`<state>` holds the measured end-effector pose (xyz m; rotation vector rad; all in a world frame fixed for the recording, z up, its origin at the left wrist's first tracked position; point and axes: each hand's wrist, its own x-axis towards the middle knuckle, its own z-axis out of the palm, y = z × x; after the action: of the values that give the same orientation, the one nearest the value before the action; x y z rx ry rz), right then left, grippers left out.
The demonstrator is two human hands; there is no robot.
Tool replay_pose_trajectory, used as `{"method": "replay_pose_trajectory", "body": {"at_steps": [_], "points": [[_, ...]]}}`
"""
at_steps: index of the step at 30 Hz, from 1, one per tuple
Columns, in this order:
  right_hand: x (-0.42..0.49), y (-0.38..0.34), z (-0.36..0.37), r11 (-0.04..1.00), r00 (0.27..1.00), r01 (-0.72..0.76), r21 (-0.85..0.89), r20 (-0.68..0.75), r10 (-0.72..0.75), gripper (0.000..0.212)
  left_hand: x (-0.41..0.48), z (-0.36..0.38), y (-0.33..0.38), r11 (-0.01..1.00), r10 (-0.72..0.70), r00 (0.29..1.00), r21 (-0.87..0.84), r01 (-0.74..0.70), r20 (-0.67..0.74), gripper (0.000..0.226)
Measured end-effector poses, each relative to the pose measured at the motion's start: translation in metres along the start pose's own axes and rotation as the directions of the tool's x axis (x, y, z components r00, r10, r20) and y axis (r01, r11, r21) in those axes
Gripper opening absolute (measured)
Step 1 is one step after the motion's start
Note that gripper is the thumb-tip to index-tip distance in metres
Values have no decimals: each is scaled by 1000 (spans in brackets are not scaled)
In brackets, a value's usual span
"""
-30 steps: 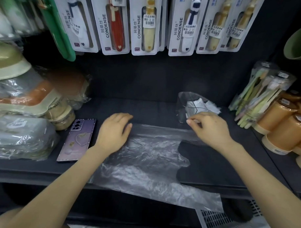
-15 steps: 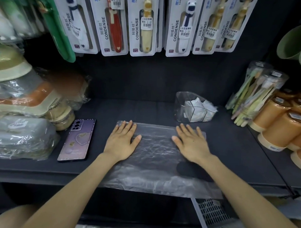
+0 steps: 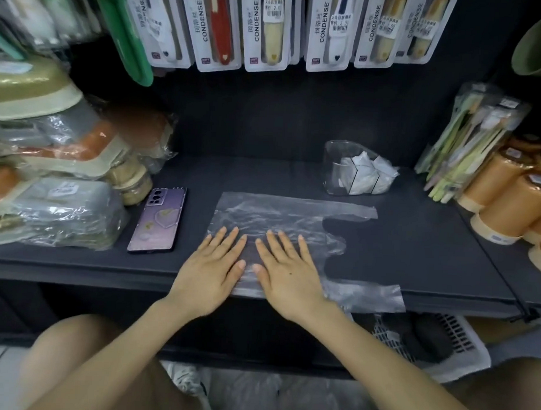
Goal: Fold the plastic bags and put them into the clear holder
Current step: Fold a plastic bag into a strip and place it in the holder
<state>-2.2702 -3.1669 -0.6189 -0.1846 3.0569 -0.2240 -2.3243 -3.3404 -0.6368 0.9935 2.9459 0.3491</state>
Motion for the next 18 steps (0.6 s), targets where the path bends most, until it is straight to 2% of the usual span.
{"method": "replay_pose_trajectory", "body": {"at_steps": [7, 9, 10, 12, 14, 16, 18], "points": [[-44, 80, 0, 985, 987, -157, -71, -30, 156, 103, 3, 2, -1, 999, -24, 1000, 31, 23, 19, 98], [-51, 81, -5, 988, 984, -142, -61, -113, 135, 94, 4, 1, -2, 999, -29, 998, 35, 27, 50, 102], [-52, 75, -7, 995, 983, -86, -50, -169, 76, 88, 6, -1, -2, 1000, -29, 997, 10, 29, 69, 105], [-54, 58, -7, 994, 969, 84, -67, -227, -97, 76, 6, -7, -2, 989, -41, 994, -136, 55, 99, 103], [-52, 48, 0, 957, 920, 235, -171, -279, -275, 69, 2, -12, -4, 915, -89, 994, -389, 104, 56, 78], [-51, 46, 4, 942, 878, 280, -182, -348, -328, 52, -6, -18, -6, 820, -150, 988, -561, 110, -26, 55], [-53, 49, 4, 949, 834, 302, -94, -456, -311, 23, -15, -22, -8, 752, -155, 988, -650, 105, -20, 49]]}}
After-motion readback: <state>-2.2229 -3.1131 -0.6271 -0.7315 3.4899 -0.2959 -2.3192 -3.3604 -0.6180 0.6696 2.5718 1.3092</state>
